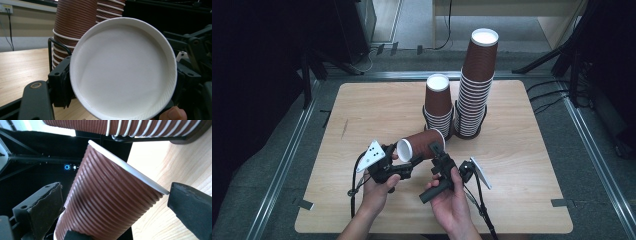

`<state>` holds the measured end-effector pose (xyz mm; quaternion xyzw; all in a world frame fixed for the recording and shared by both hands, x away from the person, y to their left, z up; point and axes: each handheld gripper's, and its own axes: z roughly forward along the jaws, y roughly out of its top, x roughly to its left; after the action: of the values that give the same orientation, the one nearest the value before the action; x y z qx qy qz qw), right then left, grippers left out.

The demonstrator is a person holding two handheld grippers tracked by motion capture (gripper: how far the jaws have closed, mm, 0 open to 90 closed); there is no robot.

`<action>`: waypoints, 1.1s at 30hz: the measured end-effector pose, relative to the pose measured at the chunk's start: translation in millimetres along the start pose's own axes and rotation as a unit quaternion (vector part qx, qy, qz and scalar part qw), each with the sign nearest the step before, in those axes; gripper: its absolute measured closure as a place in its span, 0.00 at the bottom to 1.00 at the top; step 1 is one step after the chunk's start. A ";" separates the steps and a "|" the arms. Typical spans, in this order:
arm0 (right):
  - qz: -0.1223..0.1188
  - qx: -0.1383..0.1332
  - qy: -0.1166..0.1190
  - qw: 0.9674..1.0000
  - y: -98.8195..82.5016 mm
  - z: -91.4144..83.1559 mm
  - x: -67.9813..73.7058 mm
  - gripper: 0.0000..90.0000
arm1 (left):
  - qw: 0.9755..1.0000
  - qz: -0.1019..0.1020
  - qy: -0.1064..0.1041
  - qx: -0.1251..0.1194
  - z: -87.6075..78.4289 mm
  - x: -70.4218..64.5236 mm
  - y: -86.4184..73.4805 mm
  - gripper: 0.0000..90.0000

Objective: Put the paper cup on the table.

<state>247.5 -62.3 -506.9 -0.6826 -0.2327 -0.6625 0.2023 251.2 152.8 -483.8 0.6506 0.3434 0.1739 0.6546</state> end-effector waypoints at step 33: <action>0.049 -0.007 -0.017 0.999 10.0 11.8 -2.5 0.05 | 0.998 0.040 -0.028 0.039 9.9 -14.0 -6.7 0.25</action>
<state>262.9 -63.6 -509.6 -0.7053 -0.1981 -0.6420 0.2260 246.6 135.4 -488.0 0.6934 0.3056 0.1681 0.6305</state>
